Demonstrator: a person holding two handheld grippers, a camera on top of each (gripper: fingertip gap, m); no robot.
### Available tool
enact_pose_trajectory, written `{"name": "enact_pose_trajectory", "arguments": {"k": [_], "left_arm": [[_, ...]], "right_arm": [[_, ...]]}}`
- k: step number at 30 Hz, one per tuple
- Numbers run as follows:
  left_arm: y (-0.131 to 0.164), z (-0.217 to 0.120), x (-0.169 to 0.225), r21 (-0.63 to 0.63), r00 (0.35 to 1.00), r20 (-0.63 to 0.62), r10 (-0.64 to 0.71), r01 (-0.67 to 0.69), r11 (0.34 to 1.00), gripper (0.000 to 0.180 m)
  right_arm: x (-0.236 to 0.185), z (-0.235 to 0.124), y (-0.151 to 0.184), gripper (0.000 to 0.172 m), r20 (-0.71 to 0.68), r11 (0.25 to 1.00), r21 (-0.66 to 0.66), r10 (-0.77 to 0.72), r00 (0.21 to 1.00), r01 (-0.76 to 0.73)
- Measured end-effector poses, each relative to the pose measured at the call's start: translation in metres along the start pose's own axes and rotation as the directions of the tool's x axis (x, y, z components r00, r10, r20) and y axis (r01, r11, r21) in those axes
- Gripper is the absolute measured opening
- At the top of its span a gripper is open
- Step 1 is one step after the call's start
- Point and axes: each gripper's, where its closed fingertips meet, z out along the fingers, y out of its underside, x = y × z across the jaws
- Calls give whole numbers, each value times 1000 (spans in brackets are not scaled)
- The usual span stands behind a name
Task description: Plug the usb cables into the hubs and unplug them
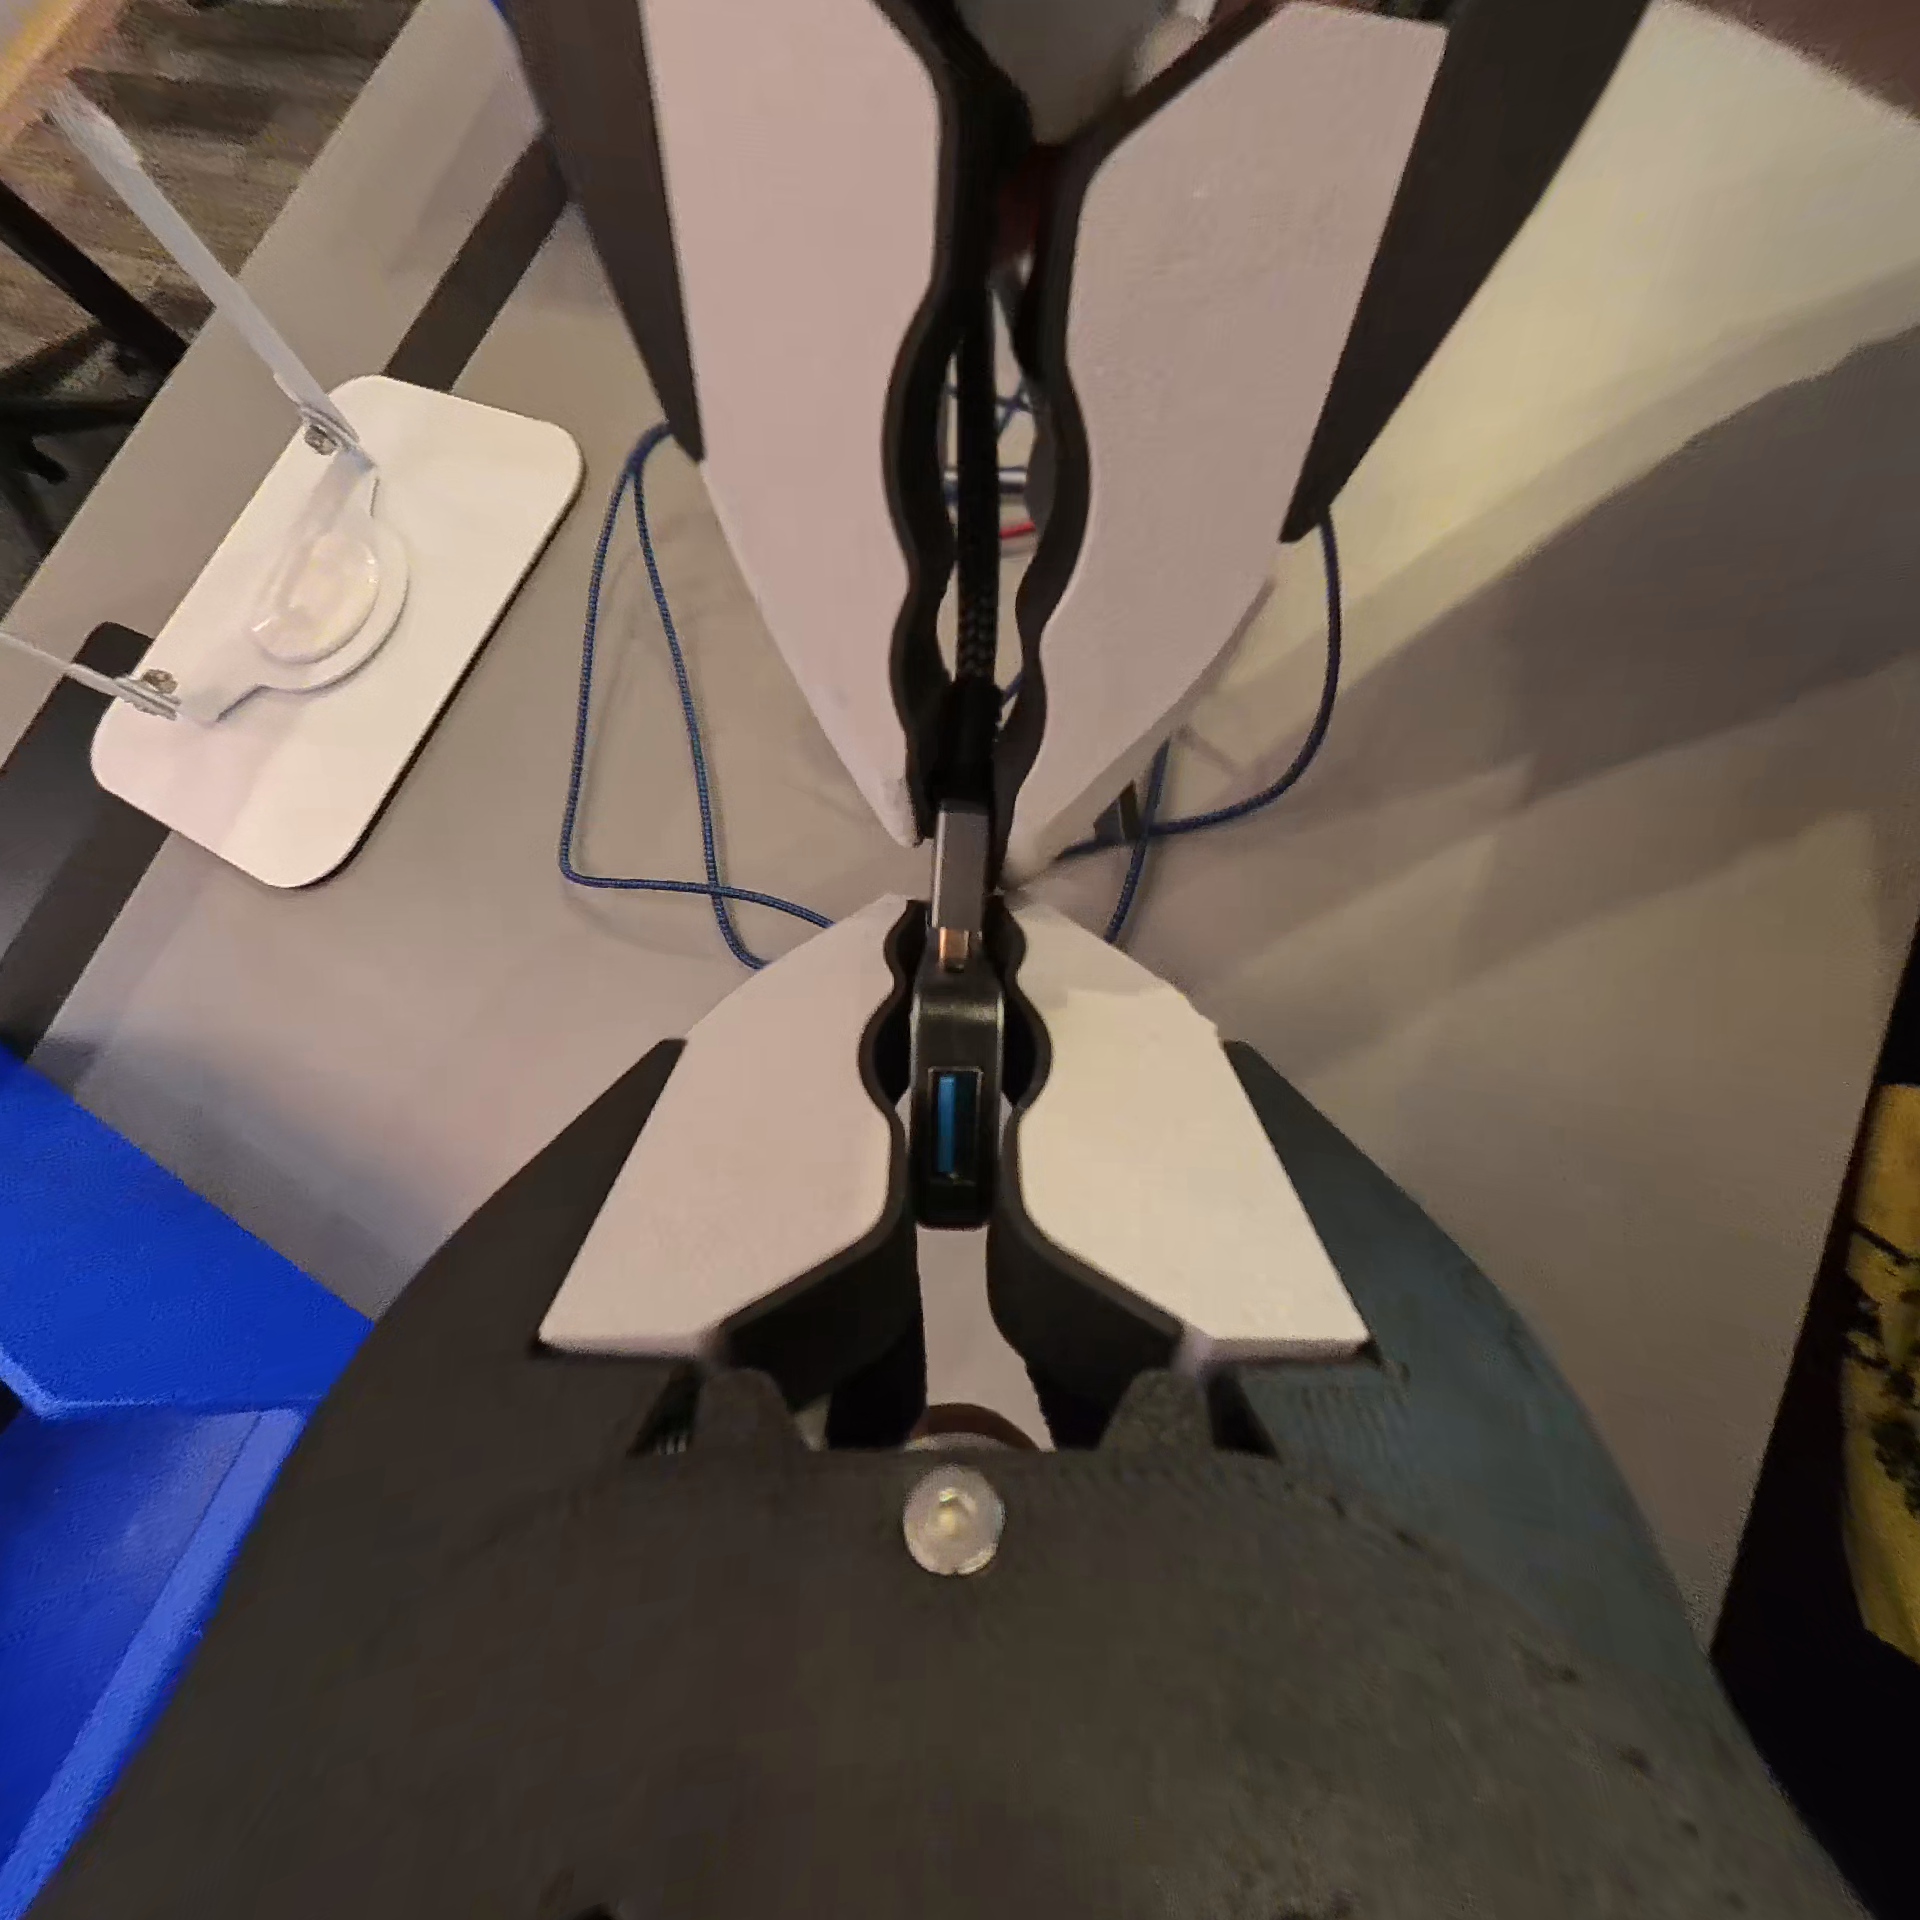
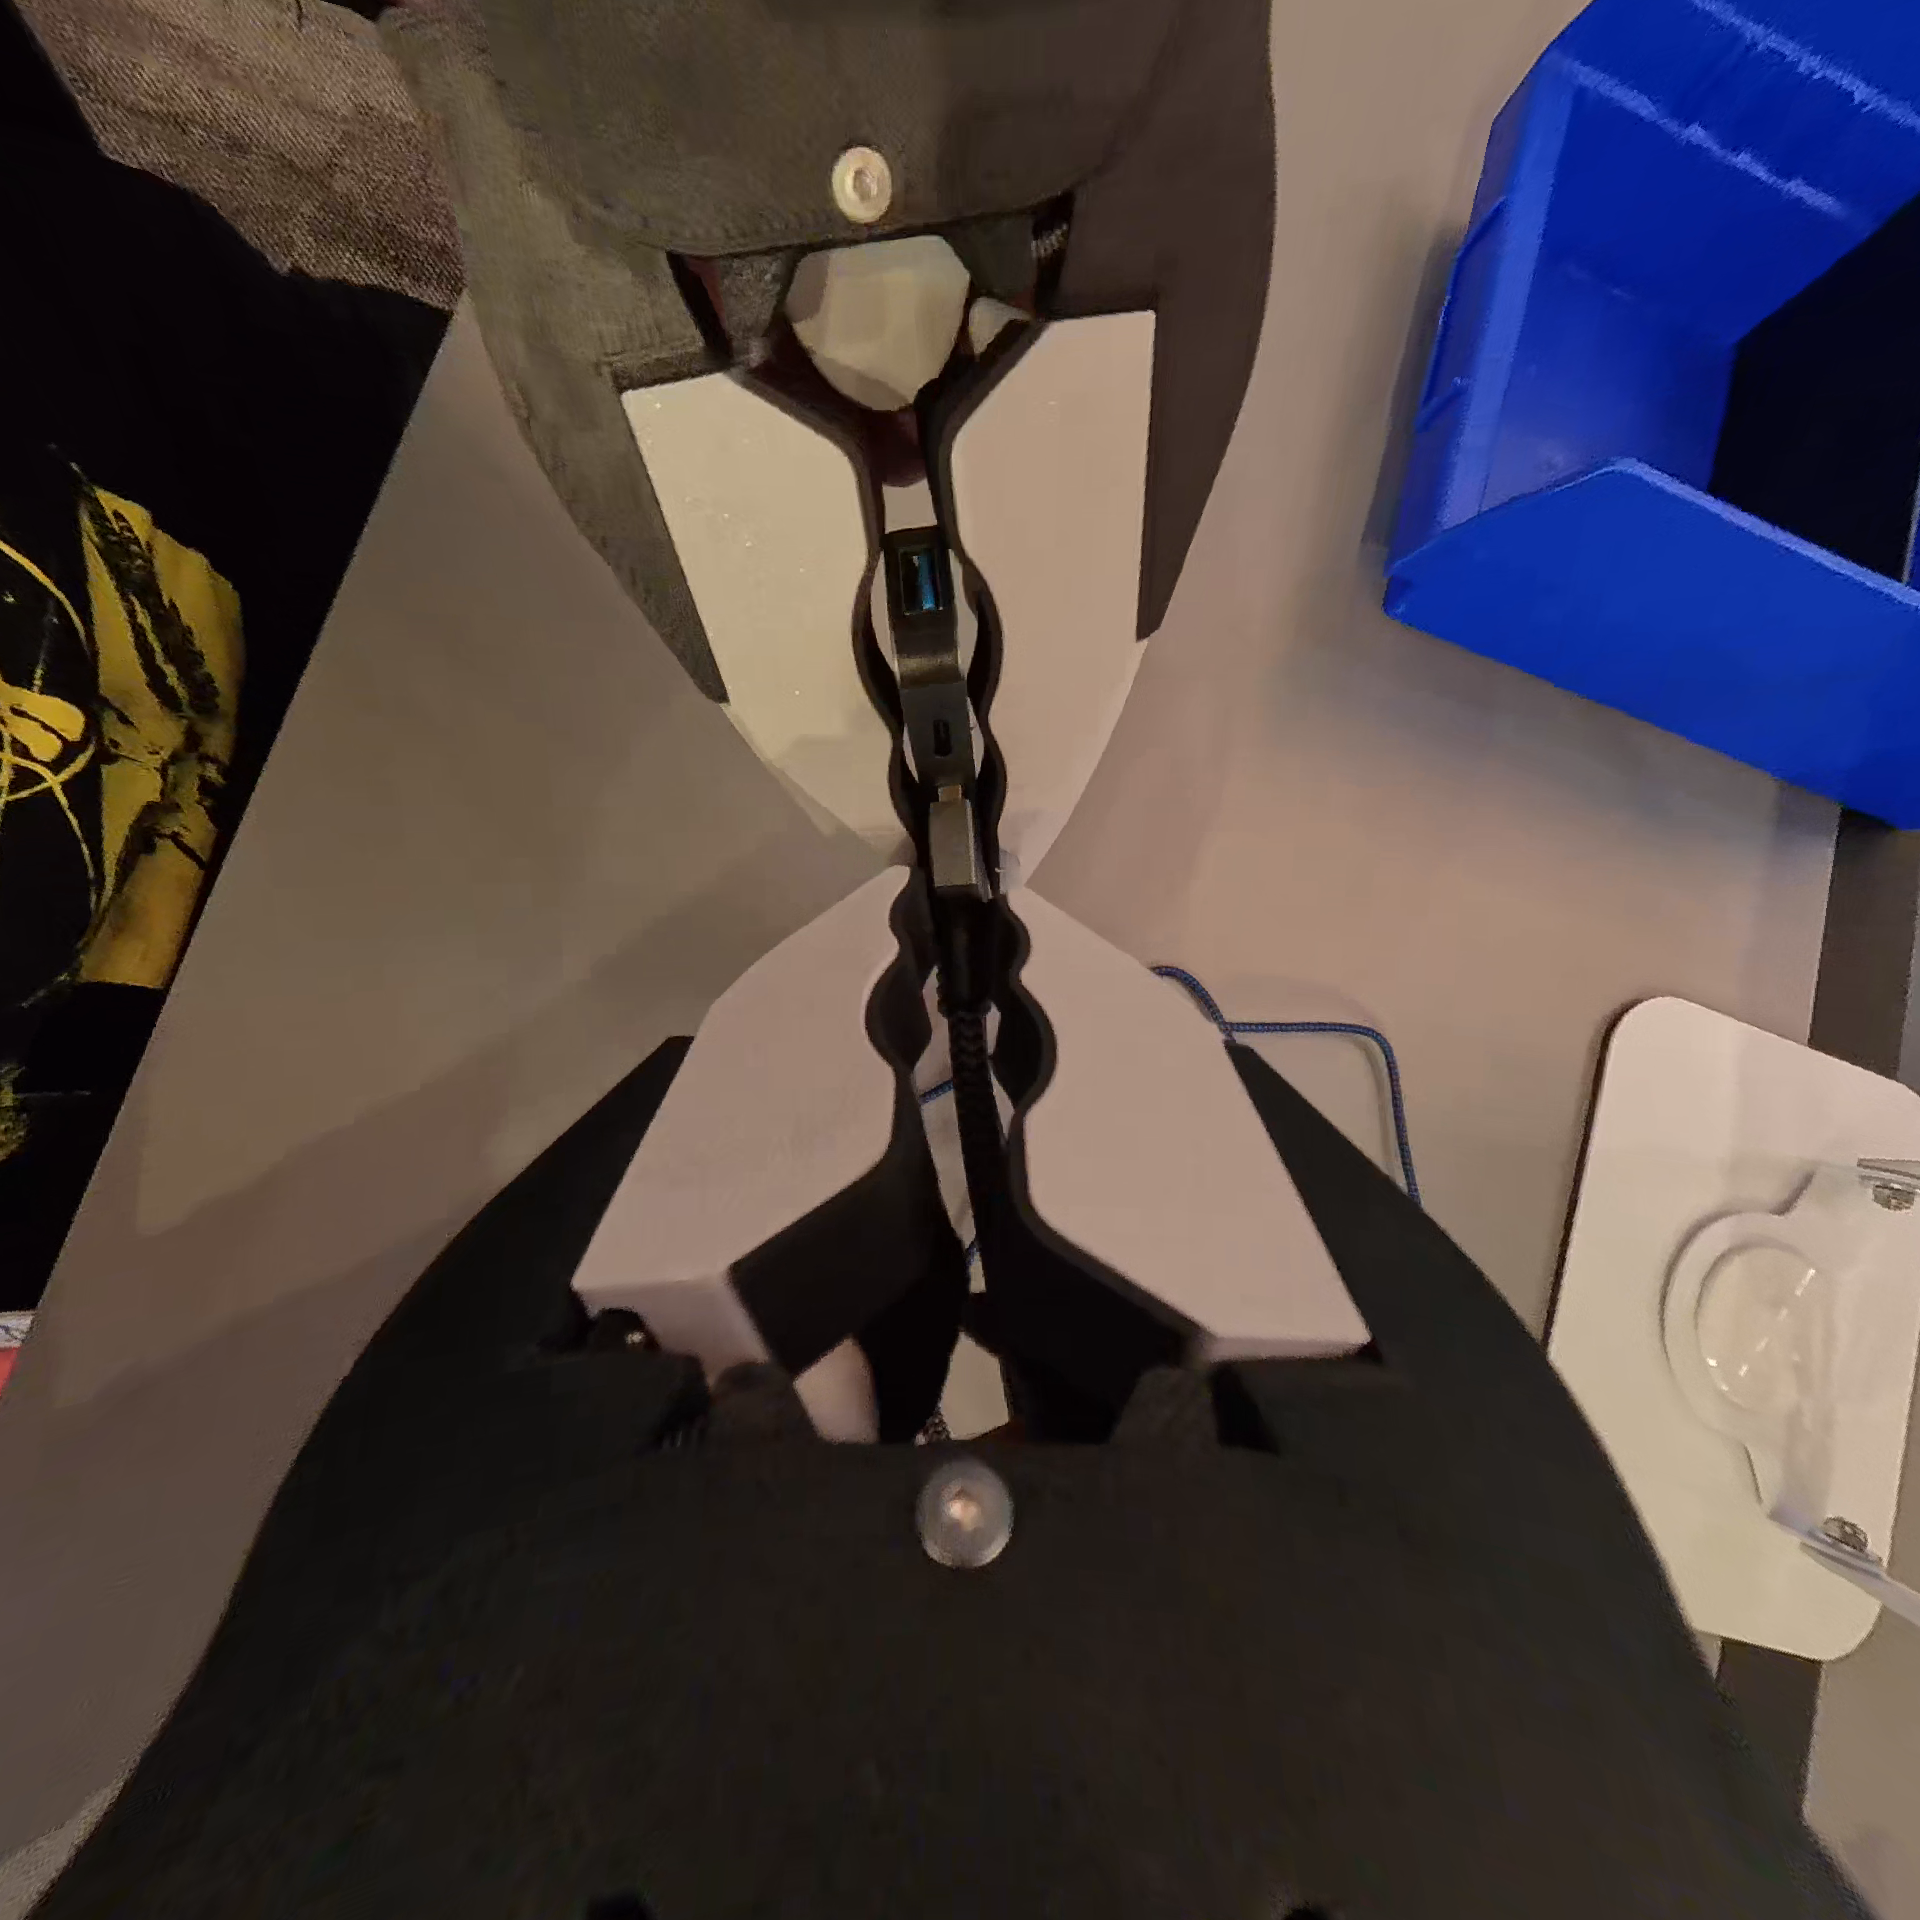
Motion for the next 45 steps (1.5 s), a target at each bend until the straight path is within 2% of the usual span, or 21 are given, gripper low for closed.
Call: {"name": "enact_pose_trajectory", "arguments": {"k": [1, 4, 6, 12, 17, 21, 29, 34, 37, 40, 42, 45], "left_arm": [[-2, -2, -2, 19, 1000, 1, -16, 16, 1000, 9], [2, 1, -4, -17, 1000, 23, 2, -2, 1000, 9], [2, 2, -5, -3, 1000, -6, -25, 25, 1000, 10], [-14, -28, -19, 180, 996, -17, -86, 88, 980, 16], [-18, -27, -17, 228, 991, -61, -116, 127, 965, 12], [-19, -24, -10, 222, 995, -65, -80, 93, 971, 11], [-5, -13, -7, 77, 1000, -5, -11, 11, 997, 10], [-4, -9, -10, 97, 996, -22, -82, 83, 992, 11], [-22, -22, -16, 244, 992, -41, -120, 126, 961, 15], [-18, -15, -12, 224, 991, -64, -117, 129, 966, 29], [-17, -9, -8, 234, 988, -90, -127, 145, 961, 29], [-11, -3, -5, 221, 984, -114, -134, 156, 963, 19]], "right_arm": [[1, -1, -1, 8, -5, 1000, 19, 7, 1000, -7], [4, 2, 0, 8, -2, 999, 28, 22, 1000, -22], [5, 3, 1, 8, 5, 999, 40, 31, 1000, -31], [12, -19, -10, 8, 54, 960, 253, 113, 992, -123], [13, -24, -7, 8, 96, 922, 340, 160, 982, -184], [8, -25, -4, 8, 123, 922, 333, 163, 979, -196], [6, -12, 2, 8, 82, 973, 184, 124, 989, -137], [9, -9, 4, 8, 82, 973, 180, 133, 988, -145], [13, -24, -8, 8, 122, 928, 309, 176, 977, -206], [15, -36, -21, 8, 189, 867, 424, 200, 962, -263], [18, -40, -26, 8, 216, 831, 474, 213, 953, -293], [20, -45, -31, 8, 262, 782, 525, 226, 938, -335]]}}
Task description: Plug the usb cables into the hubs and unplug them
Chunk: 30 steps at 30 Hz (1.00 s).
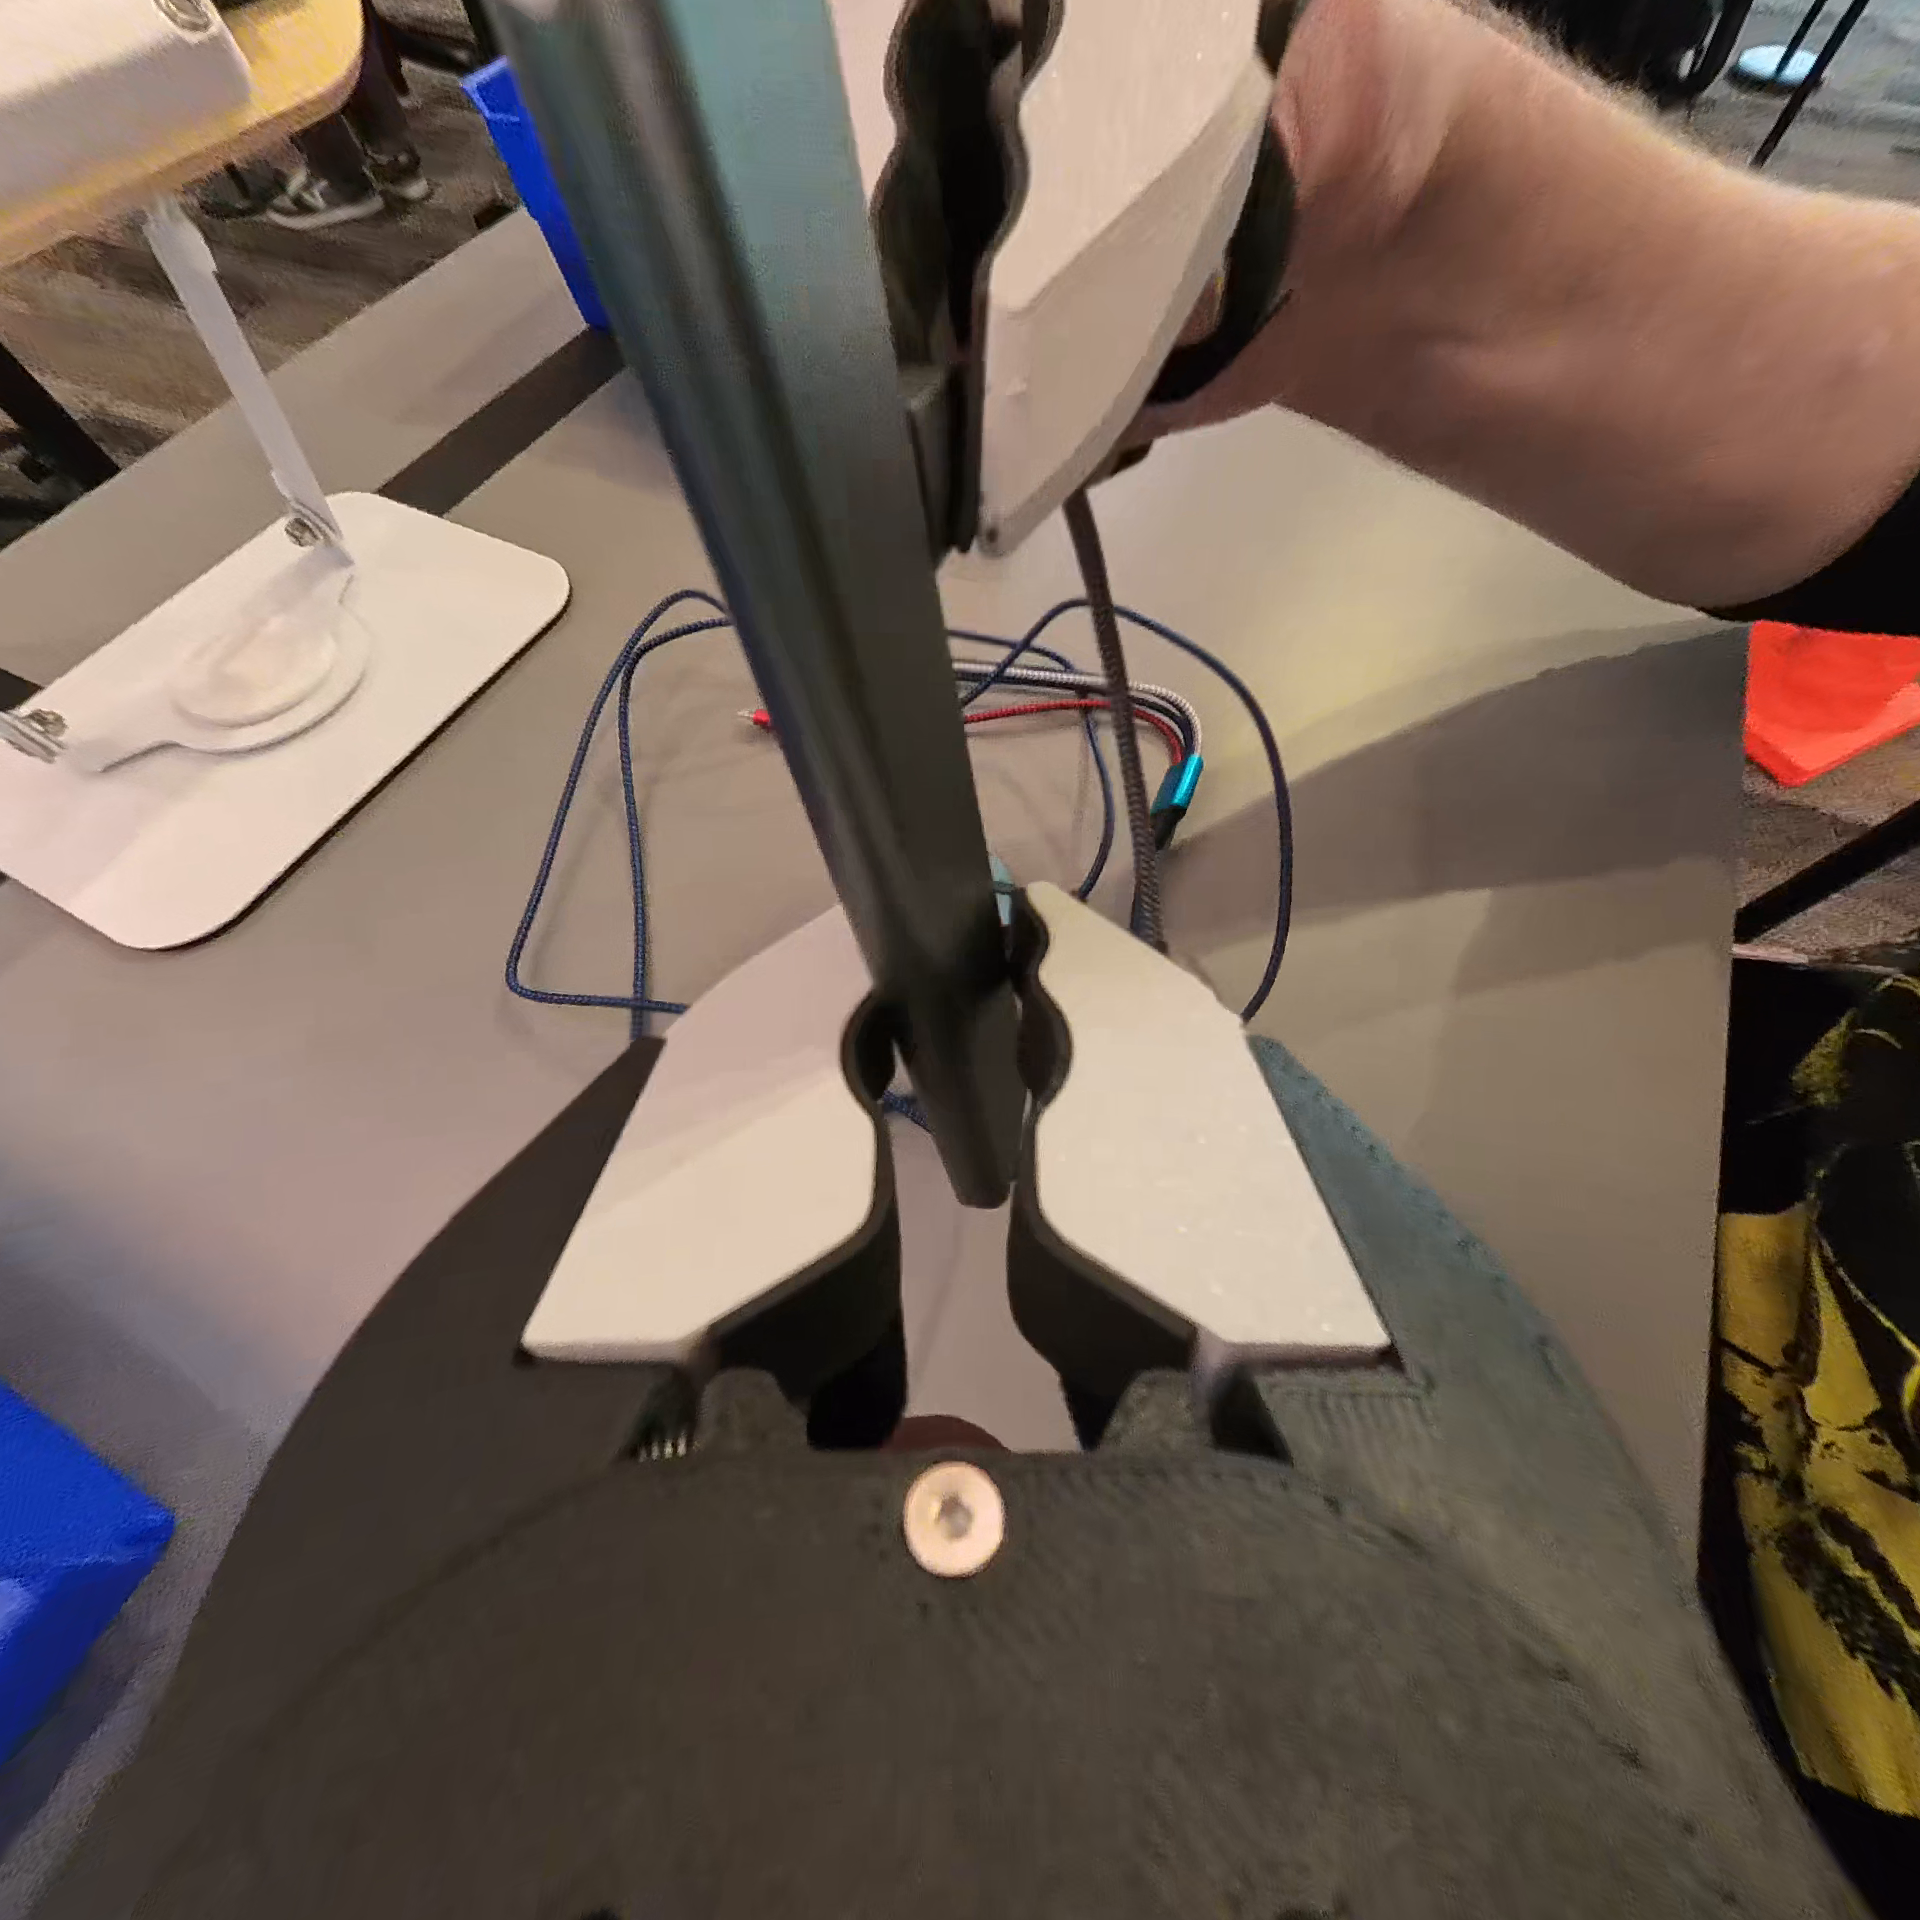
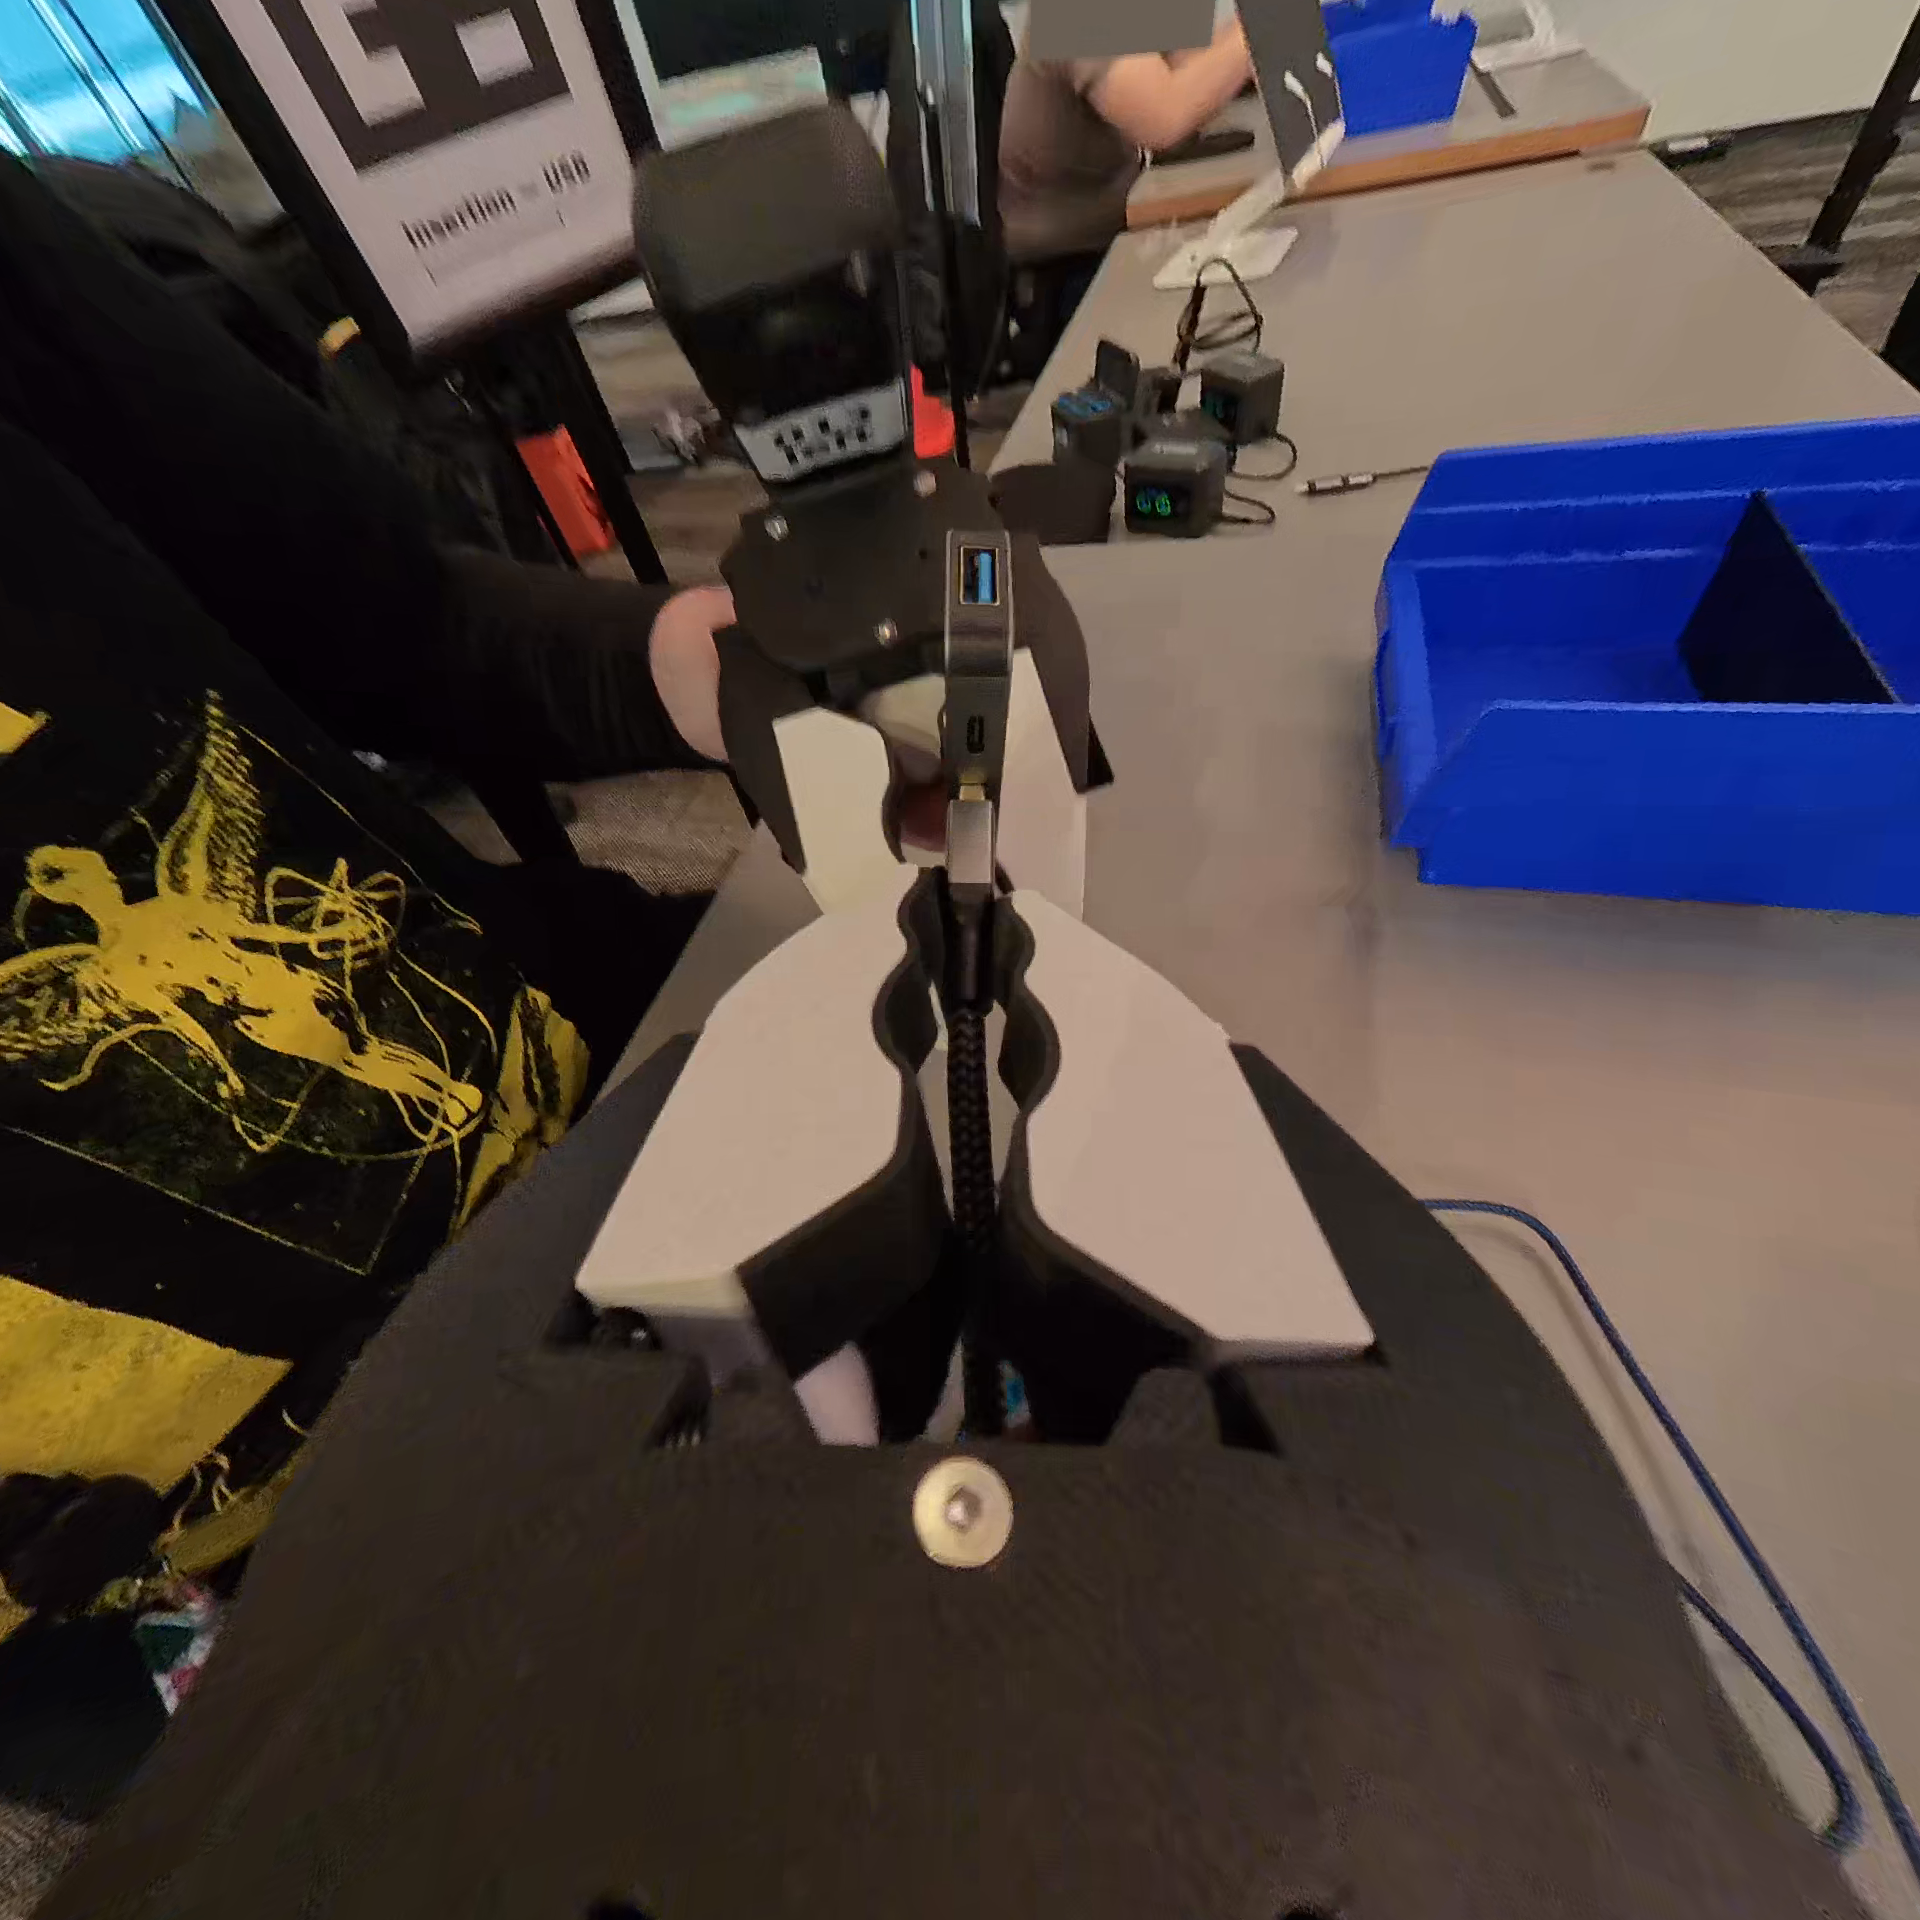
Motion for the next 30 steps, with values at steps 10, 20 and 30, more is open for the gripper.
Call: {"name": "enact_pose_trajectory", "arguments": {"k": [10, 20, 30], "left_arm": [[9, -20, -33, 124, 974, 29, -227, 222, 967, 11], [22, -28, -53, 195, 943, 47, -329, 314, 929, 10], [16, -30, -44, 249, 938, -52, -344, 346, 905, 10]], "right_arm": [[27, -33, -16, 41, -275, 1000, -2, -15, 961, 15], [-1, -8, 147, 31, -365, 761, -444, 328, 871, -473], [-6, 5, 139, 6, -301, 803, -476, 233, 925, -358]]}}
